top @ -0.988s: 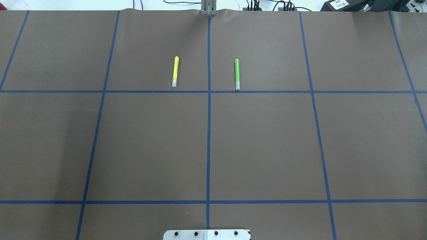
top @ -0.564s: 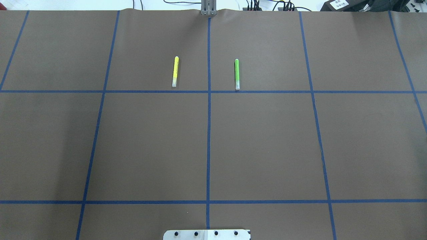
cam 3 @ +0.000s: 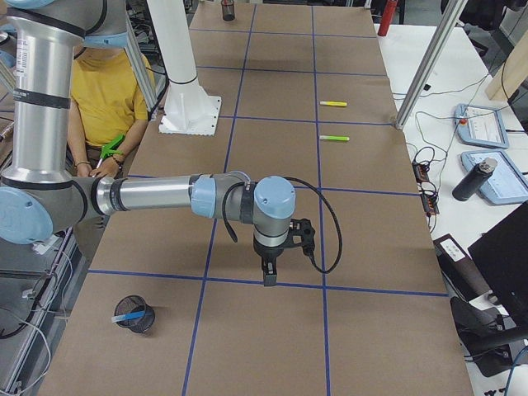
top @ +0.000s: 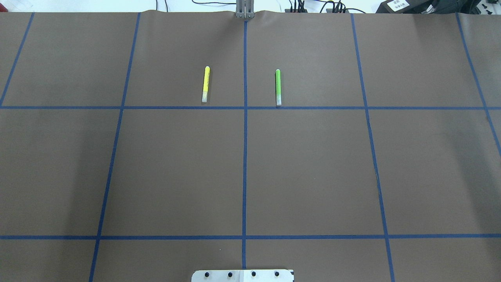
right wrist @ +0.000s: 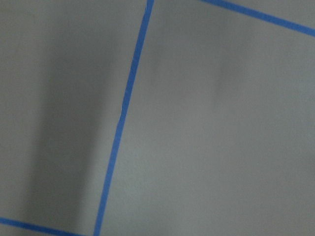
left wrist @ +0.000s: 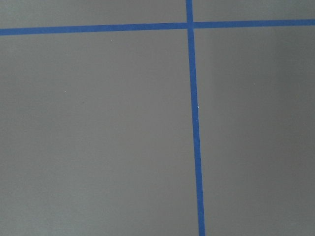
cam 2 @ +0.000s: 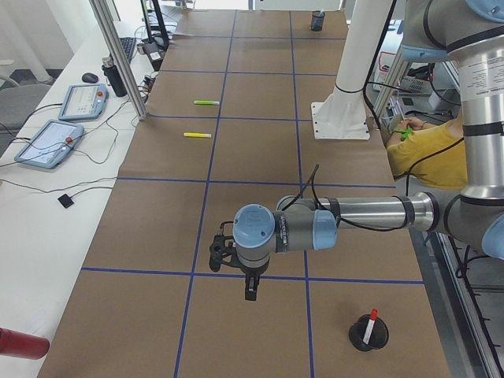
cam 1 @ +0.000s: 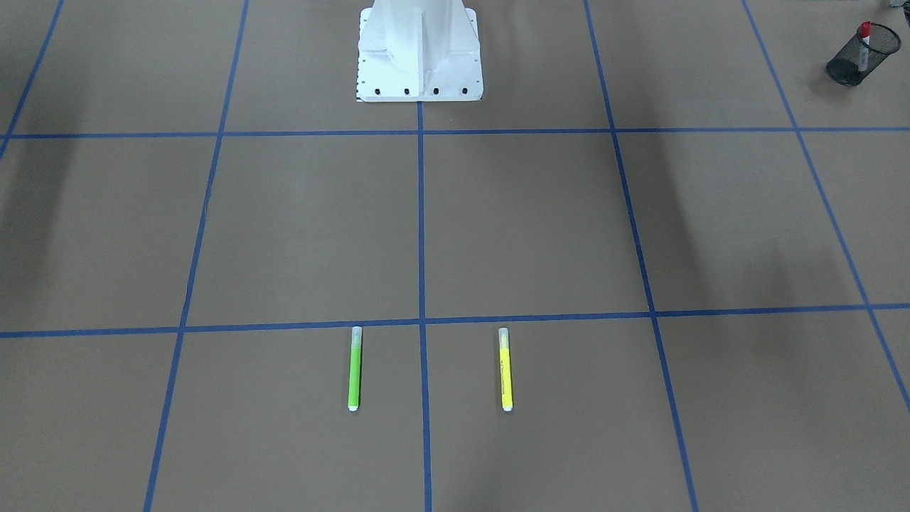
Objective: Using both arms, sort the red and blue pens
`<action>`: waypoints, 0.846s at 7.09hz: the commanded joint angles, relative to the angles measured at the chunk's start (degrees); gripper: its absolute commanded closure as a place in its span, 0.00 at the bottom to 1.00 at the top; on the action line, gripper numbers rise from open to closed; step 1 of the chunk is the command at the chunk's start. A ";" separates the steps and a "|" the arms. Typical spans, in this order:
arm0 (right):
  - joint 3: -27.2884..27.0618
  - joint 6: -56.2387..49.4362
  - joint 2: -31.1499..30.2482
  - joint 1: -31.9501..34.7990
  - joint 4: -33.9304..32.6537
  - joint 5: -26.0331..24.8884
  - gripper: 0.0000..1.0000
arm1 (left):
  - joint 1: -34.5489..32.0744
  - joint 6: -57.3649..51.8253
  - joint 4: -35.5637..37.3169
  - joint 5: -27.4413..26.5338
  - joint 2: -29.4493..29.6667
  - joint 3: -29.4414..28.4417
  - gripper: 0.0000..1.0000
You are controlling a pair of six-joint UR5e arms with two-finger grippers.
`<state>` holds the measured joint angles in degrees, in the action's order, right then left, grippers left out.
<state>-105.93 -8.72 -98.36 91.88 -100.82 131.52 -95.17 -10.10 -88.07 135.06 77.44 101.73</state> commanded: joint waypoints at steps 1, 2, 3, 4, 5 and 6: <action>-0.16 14.62 1.24 -3.97 8.21 0.14 0.01 | 0.07 0.00 0.00 -3.39 0.43 4.51 0.00; 0.02 16.26 0.98 -5.82 11.22 -0.12 0.00 | 0.07 -0.09 0.00 -3.31 0.43 5.40 0.00; 0.02 15.49 0.89 -6.97 11.34 -1.52 0.00 | 0.16 -0.09 -0.09 -3.31 0.52 6.46 0.00; 0.02 15.31 0.72 -7.59 11.34 -1.96 0.00 | 0.25 0.00 -1.39 -3.40 0.61 6.47 0.00; -0.07 14.26 0.10 -7.60 11.34 -1.97 0.00 | 0.25 0.08 -1.93 -3.40 0.70 6.29 0.00; -0.07 13.64 -0.25 -7.60 11.34 -1.97 0.00 | 0.25 0.00 -1.93 -3.40 0.61 6.29 0.00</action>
<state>-105.96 5.75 -98.11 84.43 -89.54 129.66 -94.94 -10.08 -89.68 131.67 78.07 108.00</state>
